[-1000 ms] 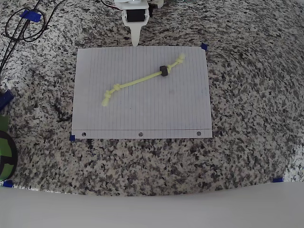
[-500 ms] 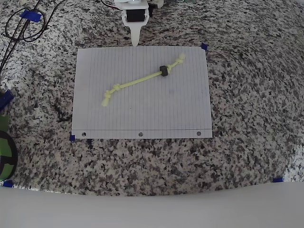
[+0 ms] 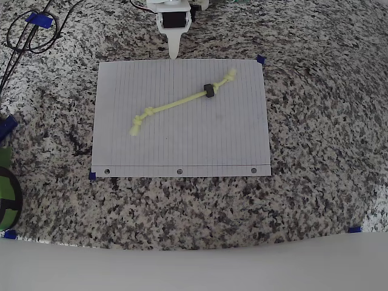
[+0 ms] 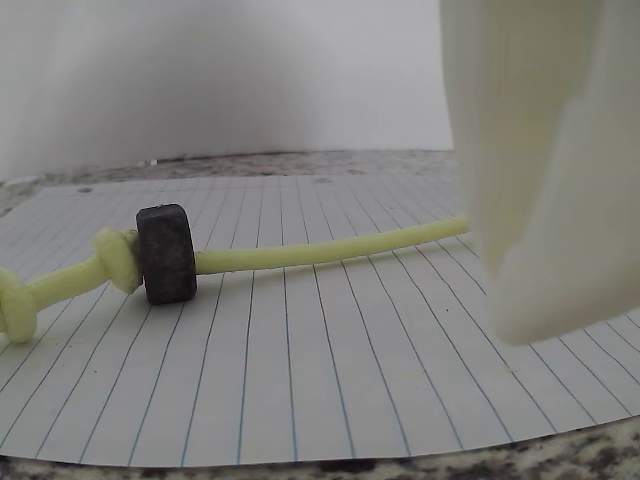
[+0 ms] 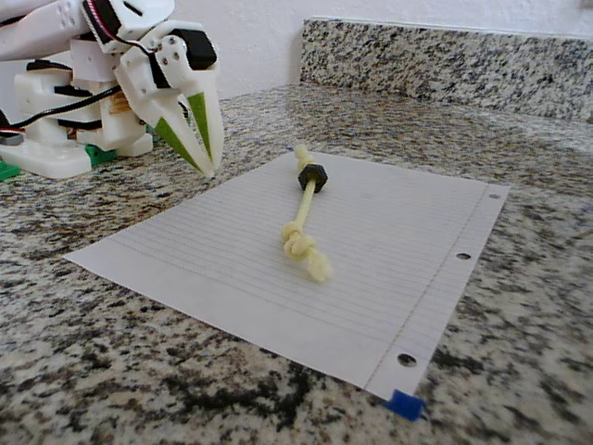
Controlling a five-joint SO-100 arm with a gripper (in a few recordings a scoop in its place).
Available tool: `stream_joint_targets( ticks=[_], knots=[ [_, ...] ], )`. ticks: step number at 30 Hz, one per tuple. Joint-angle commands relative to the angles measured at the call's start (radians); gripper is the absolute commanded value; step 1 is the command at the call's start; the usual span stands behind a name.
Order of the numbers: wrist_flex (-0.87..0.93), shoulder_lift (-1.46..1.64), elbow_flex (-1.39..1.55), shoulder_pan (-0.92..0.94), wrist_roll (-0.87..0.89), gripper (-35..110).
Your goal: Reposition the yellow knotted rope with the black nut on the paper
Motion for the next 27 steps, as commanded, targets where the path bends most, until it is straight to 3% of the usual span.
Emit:
stream_joint_targets(
  ticks=[1,15,27],
  knots=[
    [-0.006,0.002,-0.014,-0.003,0.006,0],
    [-0.155,-0.192,-0.299,-0.002,0.006,0],
    [-0.101,-0.58,-0.517,-0.123,0.017,1]
  ],
)
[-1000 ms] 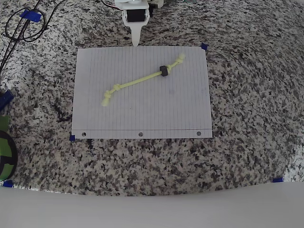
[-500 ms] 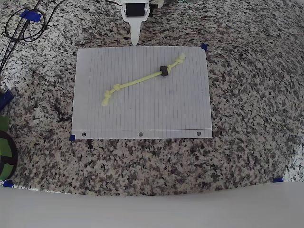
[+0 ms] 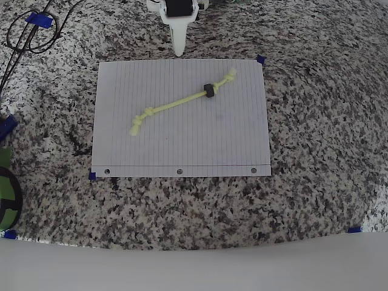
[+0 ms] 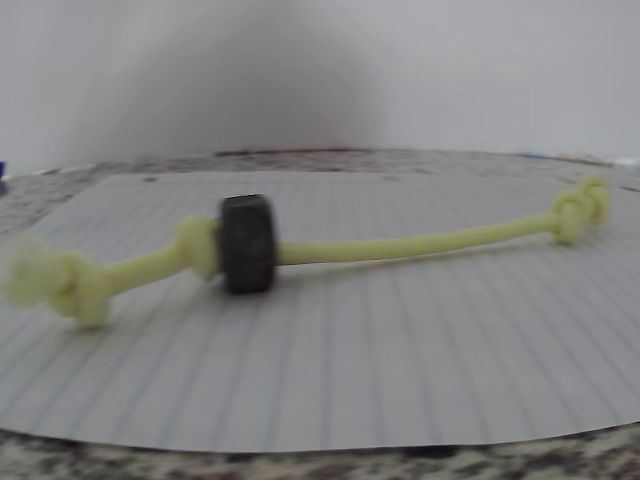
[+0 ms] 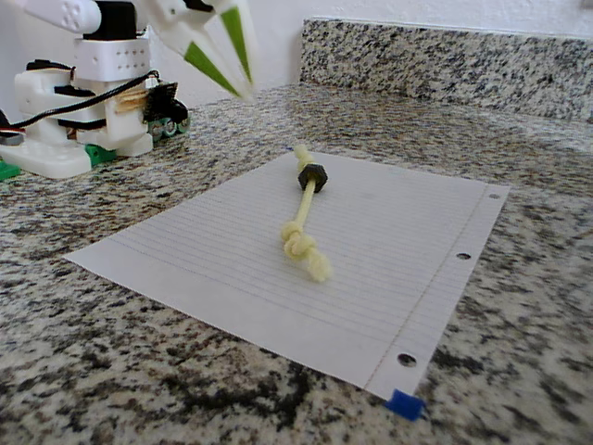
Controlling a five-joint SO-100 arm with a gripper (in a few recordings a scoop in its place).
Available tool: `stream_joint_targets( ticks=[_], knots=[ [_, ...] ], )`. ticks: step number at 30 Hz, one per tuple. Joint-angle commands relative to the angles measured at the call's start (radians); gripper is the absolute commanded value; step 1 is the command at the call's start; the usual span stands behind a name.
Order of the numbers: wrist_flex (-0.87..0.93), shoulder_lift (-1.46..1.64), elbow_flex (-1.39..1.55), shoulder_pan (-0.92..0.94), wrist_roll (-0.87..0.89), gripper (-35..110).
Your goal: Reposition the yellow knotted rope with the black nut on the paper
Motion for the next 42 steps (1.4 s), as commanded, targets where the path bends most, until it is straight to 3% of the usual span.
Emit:
stream_joint_targets(
  ticks=[1,8,16,26,28,42],
  knots=[
    [0.012,-0.106,-0.077,-0.026,0.011,1],
    [0.005,-0.305,-0.173,-0.1,0.011,1],
    [-0.026,-0.486,-0.256,-0.141,0.014,13],
    [-0.103,-0.653,-0.279,-0.224,0.311,18],
    [-0.098,-0.676,-0.281,-0.241,0.36,34],
    [-0.083,-0.827,-0.362,-0.267,0.4,35]
  ],
)
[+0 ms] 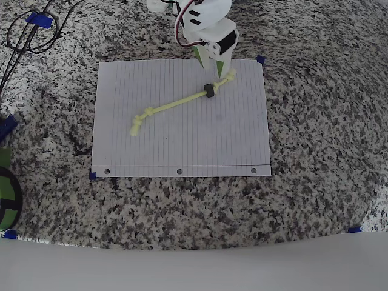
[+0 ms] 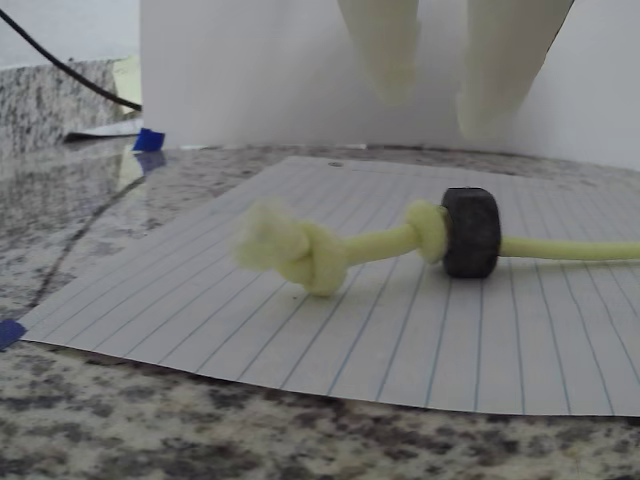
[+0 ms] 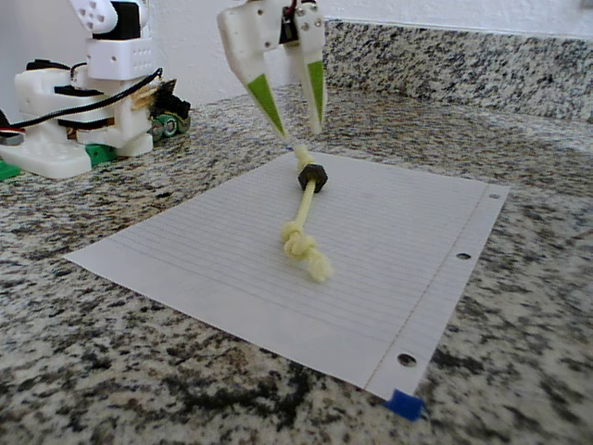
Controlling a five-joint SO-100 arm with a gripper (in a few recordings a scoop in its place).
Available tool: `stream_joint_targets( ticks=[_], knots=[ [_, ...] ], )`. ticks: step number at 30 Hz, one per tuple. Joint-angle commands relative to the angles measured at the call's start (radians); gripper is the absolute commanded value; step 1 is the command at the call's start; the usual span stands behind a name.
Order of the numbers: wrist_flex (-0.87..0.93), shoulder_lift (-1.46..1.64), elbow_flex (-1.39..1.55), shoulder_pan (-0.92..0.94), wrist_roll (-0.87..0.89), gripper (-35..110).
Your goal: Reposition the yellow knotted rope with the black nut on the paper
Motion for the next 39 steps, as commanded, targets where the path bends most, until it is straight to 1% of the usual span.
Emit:
stream_joint_targets(
  ticks=[1,4,9,36,39],
  knots=[
    [0.009,-0.038,-0.051,-0.017,0.009,35],
    [0.017,-0.074,-0.072,-0.028,0.009,40],
    [0.028,-0.127,-0.1,-0.048,0.012,44],
    [-0.012,-0.304,-0.167,-0.114,0.026,42],
    [-0.023,-0.325,-0.167,-0.114,0.026,40]
  ],
)
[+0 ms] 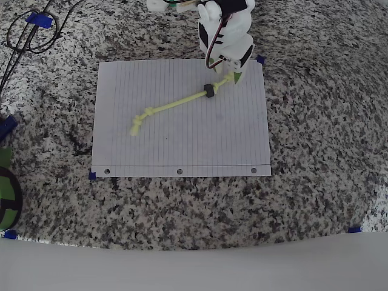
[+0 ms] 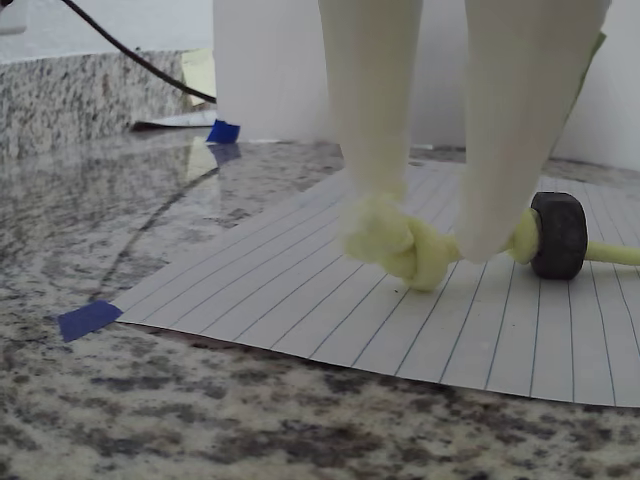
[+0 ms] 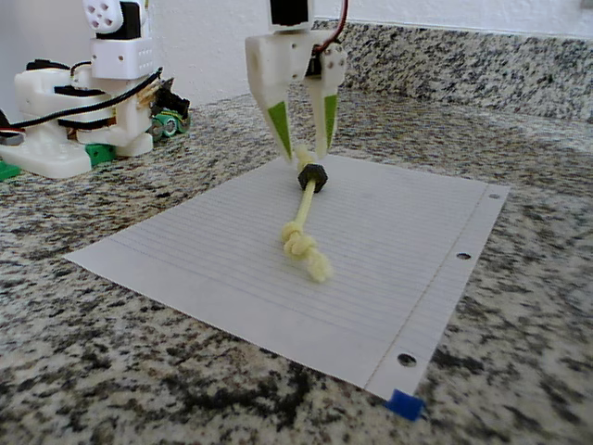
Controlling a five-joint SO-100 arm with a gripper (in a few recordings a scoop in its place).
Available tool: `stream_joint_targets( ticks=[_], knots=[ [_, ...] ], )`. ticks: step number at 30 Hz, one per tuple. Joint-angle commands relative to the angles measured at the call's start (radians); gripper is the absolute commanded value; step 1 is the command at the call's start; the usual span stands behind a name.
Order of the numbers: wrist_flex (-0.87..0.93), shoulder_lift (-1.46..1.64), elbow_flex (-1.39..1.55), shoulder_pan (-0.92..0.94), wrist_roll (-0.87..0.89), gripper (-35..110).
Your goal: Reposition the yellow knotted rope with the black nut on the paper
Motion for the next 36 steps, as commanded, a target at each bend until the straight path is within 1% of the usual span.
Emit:
stream_joint_targets(
  ticks=[1,6,20,25,26,29,30,36],
  knots=[
    [-0.014,-0.009,-0.031,-0.005,0.012,39],
    [-0.032,-0.031,-0.031,0.0,0.012,35],
    [-0.057,-0.067,-0.031,-0.026,0.008,37],
    [-0.055,-0.069,-0.031,-0.018,0.003,35],
    [-0.055,-0.069,-0.031,-0.018,0.002,30],
    [-0.052,-0.071,-0.029,-0.018,0.002,4],
    [-0.052,-0.072,-0.029,-0.018,0.002,0],
    [-0.051,-0.066,-0.029,-0.011,-0.006,0]
  ],
)
